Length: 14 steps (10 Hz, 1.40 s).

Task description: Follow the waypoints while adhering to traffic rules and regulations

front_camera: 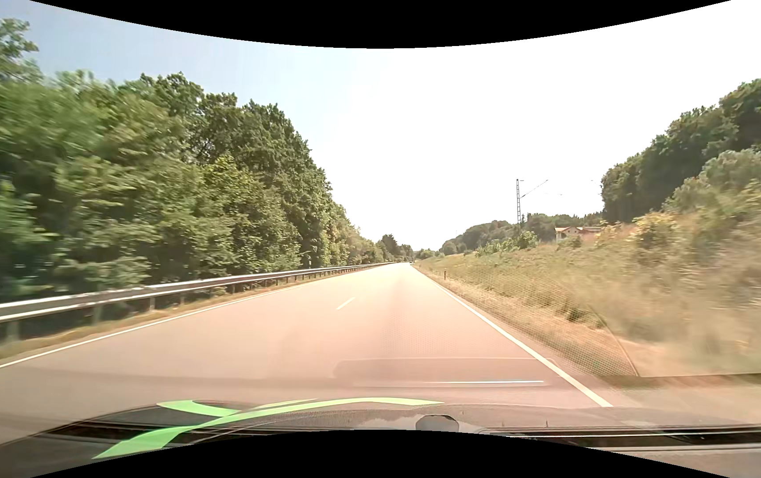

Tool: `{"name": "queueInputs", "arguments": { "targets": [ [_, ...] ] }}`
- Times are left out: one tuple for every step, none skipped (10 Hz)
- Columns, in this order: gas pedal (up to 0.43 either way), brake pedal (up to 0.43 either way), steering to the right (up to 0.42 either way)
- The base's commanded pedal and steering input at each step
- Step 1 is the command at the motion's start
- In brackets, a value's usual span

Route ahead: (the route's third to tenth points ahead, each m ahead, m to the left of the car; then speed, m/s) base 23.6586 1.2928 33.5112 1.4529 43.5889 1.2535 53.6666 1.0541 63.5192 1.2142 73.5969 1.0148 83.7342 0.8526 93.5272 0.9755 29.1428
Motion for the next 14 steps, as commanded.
{"name": "queueInputs", "arguments": {
  "targets": [
    [0.319,0.000,-0.003],
    [0.331,0.000,-0.003],
    [0.331,0.000,-0.003],
    [0.331,0.000,-0.002],
    [0.331,0.000,-0.003],
    [0.331,0.000,-0.003],
    [0.299,0.000,-0.003],
    [0.287,0.000,-0.003],
    [0.280,0.000,-0.002],
    [0.280,0.000,-0.003],
    [0.280,0.000,-0.003],
    [0.287,0.000,-0.002],
    [0.299,0.000,-0.003],
    [0.299,0.000,-0.003]
  ]
}}
